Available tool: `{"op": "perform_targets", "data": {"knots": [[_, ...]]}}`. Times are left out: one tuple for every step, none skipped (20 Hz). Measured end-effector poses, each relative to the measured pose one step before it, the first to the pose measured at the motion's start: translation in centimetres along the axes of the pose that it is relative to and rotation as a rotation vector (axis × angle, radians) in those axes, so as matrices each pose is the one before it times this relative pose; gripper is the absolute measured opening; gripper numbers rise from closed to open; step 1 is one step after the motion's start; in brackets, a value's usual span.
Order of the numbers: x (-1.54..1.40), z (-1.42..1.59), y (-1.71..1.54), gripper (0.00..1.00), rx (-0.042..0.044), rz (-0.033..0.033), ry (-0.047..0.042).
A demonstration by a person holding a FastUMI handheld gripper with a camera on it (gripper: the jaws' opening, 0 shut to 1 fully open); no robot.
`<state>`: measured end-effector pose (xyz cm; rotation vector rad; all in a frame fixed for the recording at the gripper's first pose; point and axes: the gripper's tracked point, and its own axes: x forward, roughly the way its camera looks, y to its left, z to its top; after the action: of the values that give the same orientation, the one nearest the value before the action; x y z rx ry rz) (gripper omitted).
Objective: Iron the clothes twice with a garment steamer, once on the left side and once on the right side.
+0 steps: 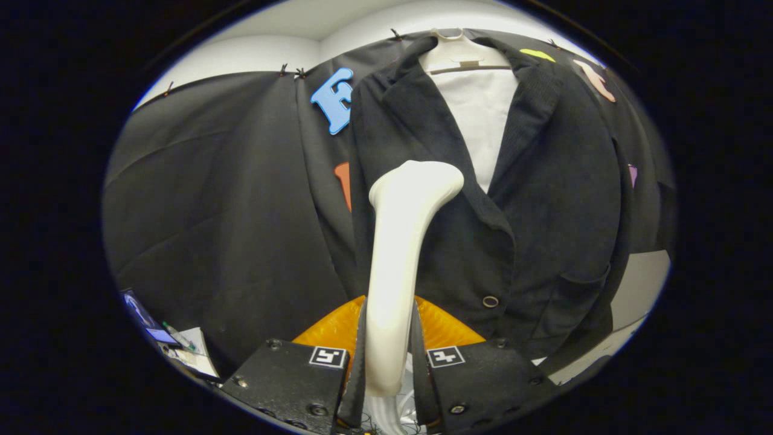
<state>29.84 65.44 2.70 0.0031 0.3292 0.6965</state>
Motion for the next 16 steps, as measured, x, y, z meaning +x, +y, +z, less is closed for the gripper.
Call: {"op": "perform_targets", "data": {"knots": [[0.103,-0.644,0.023,0.36,0.00085,0.00109,0.01022],[0.192,-0.531,-0.102,0.36,0.00328,-0.00256,0.01053],[0.158,-0.662,-0.116,0.36,0.00489,-0.00153,0.01118],[0.092,-0.672,-0.101,0.35,0.00467,-0.00131,0.0101],[0.185,-0.61,-0.135,0.35,0.00137,-0.00249,0.00981],[0.149,-0.496,-0.101,0.35,-0.00039,-0.0018,0.00809],[0.326,-0.161,0.063,0.35,0.00248,-0.0005,0.00709],[0.252,-0.131,0.038,0.36,0.0046,0.0016,0.0067],[0.267,-0.251,-0.014,0.36,0.00692,0.00272,0.00677],[0.248,-0.104,-0.066,0.36,0.00657,0.0026,0.00669],[0.249,-0.072,-0.026,0.36,0.00573,0.00624,0.0032],[0.11,0.074,-0.088,0.36,0.0039,0.01198,-0.00073],[0.1,-0.318,-0.403,0.36,0.00003,0.00572,0.00582],[0.119,-0.297,-0.21,0.36,0.0033,0.00009,0.00817],[0.232,-0.192,0.094,0.36,0.0063,0.00047,0.00779],[0.288,-0.038,-0.101,0.36,0.0088,-0.0005,0.0072]]}}
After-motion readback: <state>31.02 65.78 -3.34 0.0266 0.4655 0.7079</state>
